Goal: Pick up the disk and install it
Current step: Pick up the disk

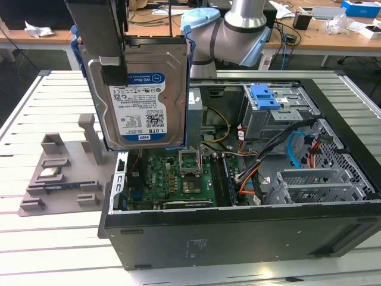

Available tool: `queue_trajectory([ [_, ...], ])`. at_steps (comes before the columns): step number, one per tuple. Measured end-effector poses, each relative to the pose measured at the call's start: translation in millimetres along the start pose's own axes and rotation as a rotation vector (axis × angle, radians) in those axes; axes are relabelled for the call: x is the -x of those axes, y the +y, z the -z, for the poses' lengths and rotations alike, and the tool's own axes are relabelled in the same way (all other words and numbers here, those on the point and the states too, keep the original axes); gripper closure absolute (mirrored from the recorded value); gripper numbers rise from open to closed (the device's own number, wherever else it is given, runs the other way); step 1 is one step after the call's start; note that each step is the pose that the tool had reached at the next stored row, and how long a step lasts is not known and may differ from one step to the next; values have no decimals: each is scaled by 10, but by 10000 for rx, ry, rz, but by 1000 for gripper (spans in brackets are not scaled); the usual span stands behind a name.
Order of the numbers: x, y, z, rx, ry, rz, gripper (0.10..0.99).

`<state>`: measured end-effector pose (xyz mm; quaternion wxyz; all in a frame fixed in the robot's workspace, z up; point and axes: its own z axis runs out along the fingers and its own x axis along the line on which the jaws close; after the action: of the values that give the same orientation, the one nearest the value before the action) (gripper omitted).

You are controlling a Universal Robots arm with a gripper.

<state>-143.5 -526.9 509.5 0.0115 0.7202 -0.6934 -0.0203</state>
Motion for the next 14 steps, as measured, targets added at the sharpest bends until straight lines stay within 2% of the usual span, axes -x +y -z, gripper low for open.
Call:
queue_trajectory([
  [10,-22,1,1,1,-10,1,718],
  [12,-26,0,-1,-3,-69,6,718],
  [14,-37,1,0,-6,-190,9,718],
])
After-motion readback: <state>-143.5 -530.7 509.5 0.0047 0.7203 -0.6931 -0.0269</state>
